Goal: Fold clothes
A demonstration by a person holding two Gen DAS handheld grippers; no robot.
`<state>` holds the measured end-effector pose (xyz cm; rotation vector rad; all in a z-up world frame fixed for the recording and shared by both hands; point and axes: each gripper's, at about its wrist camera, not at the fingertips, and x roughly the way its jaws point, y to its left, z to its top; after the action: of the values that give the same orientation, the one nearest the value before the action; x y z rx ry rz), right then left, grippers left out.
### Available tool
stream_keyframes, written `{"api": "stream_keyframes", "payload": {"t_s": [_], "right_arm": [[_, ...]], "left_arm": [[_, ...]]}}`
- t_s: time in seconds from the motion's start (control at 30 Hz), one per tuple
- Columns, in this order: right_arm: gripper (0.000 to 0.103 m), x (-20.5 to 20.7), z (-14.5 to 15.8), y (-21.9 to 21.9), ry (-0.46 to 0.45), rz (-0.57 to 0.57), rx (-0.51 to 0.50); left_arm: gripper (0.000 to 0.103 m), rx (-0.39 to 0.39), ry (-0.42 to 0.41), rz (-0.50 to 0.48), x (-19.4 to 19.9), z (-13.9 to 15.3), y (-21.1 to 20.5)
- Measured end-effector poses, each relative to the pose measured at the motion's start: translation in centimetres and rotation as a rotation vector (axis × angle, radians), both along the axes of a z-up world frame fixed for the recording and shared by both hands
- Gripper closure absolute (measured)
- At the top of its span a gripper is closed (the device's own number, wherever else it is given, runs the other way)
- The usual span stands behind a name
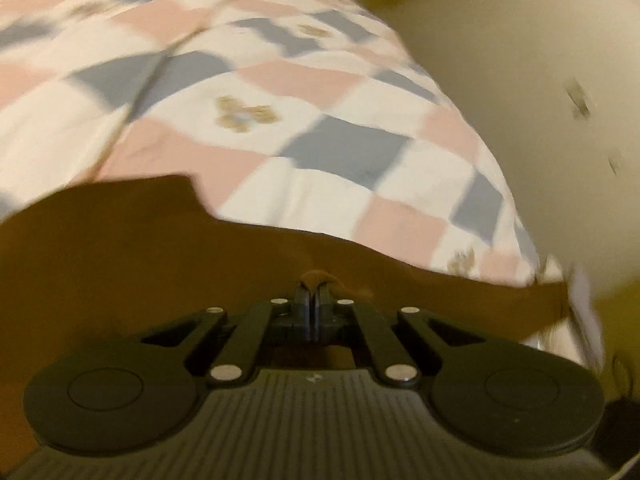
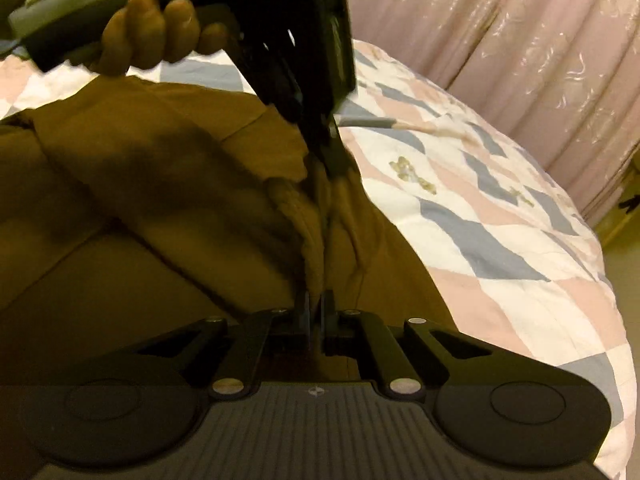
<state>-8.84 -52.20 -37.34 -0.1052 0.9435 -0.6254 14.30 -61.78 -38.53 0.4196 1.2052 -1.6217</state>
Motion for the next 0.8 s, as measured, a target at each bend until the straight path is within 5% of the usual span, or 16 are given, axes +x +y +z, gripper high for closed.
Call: {"api": "stream_keyframes", "payload": {"t_s": [0.07, 0.13, 0.23, 0.3, 0.4, 0.5, 0.57, 0.7, 0.8], "right_arm": [[0.101, 0.3, -1.1, 0.0, 0.044, 0.038, 0.011], [0.101, 0.7, -2.3, 0.0, 0.09, 0.077, 0.023], [0.094, 0.4, -2.4, -0.1, 0.098, 0.059, 0.024], [0.071, 0.0, -2.2, -0.4, 0.078, 0.023, 0.032], [0.065, -1.1, -0.9, -0.6, -0.004, -0.028, 0.057], [0.062, -3.4, 1.0, -1.1, -0.112, -0.158, 0.142], [0.062, -5.9, 1.8, -1.6, -0.185, -0.28, 0.236], [0.062, -14.0, 2.1, -2.7, -0.322, -0.599, 0.427], [0.057, -22.4, 2.4, -3.6, -0.465, -0.878, 0.518]], "left_arm": [[0.101, 0.121, -0.086, 0.014, -0.4, -3.0, -0.1], [0.098, 0.163, -0.109, 0.02, -0.5, -4.5, 0.5], [0.084, 0.1, -0.1, 0.092, 0.1, -2.6, 1.7], [0.084, 0.0, -0.138, 0.138, 0.0, -0.2, 2.8], [0.084, -0.115, -0.195, 0.058, -2.5, 1.9, 3.8], [0.083, -0.201, -0.281, -0.098, -6.5, 2.3, 4.3], [0.083, -0.184, -0.332, -0.161, -8.9, 0.2, 3.4], [0.081, -0.097, -0.387, -0.138, -10.3, -4.2, 2.0], [0.081, -0.161, -0.391, -0.089, -10.7, -1.5, 4.3]]}}
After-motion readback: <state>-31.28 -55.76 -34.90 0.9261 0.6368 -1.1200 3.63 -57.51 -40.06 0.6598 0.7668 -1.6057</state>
